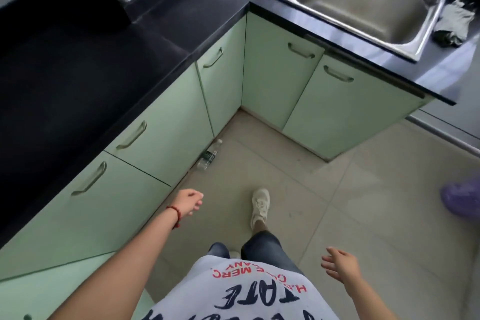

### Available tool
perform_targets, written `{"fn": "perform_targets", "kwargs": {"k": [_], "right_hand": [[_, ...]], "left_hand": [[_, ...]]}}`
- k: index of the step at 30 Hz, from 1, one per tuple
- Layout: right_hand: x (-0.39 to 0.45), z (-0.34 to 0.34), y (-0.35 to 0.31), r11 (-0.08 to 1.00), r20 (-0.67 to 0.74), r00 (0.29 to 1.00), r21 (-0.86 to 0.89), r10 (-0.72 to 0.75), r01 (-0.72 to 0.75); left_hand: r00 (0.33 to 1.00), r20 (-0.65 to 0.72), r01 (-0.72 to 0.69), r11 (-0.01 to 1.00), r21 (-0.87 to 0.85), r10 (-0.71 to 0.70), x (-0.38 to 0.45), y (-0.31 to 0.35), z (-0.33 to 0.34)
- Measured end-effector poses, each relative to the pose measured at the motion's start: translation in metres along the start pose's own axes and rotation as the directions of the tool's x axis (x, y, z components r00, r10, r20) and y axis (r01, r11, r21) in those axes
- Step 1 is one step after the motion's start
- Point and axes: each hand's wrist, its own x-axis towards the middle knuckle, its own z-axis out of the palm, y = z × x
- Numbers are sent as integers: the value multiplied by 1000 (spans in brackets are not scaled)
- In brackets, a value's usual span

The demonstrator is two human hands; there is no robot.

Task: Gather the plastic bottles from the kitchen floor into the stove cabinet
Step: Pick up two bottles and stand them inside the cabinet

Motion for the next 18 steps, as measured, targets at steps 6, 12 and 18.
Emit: {"fn": "perform_targets", "kwargs": {"k": [6, 12, 18], "right_hand": [[54, 14, -112, 997, 60, 998, -76, -18, 23], [96, 57, -238, 966, 172, 977, -202, -126, 160], [128, 114, -300, 879, 290, 929, -348, -230, 326]], "left_hand": [[989, -65, 135, 991, -4, -135, 36, 32, 2], [965, -105, 240, 971, -19, -241, 67, 45, 5], [956, -98, 278, 961, 14, -275, 117, 61, 4]]}}
